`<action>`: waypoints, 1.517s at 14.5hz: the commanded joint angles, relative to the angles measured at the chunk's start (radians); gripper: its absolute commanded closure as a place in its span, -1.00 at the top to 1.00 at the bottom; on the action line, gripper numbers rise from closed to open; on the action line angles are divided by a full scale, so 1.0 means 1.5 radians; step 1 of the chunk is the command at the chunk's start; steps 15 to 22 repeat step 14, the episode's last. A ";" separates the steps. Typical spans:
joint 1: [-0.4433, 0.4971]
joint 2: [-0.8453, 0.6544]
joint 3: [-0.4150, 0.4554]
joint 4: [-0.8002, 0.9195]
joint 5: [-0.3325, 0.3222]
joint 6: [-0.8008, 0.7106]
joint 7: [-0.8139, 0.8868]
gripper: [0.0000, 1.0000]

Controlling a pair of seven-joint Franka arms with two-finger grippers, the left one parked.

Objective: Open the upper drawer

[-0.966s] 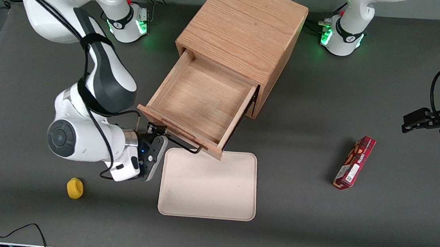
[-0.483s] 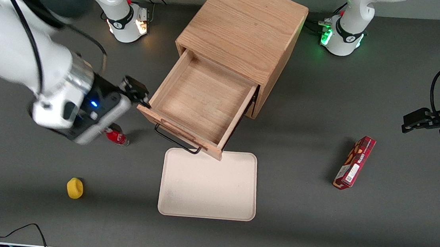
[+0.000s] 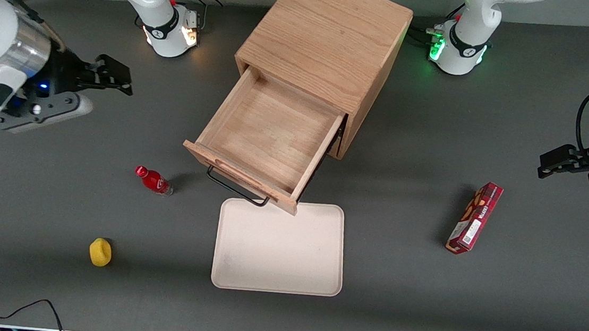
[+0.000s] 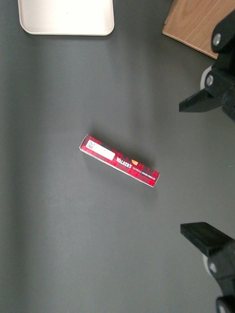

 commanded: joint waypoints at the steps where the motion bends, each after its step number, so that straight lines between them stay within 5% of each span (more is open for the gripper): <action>1: 0.004 -0.178 -0.032 -0.270 -0.013 0.090 0.080 1.00; 4: 0.004 -0.386 -0.058 -0.581 -0.011 0.285 0.083 1.00; 6: 0.004 -0.438 -0.088 -0.659 -0.005 0.327 0.083 1.00; 10: 0.003 -0.403 -0.153 -0.600 -0.015 0.324 0.090 1.00; 22: 0.004 -0.377 -0.156 -0.551 -0.043 0.302 0.092 1.00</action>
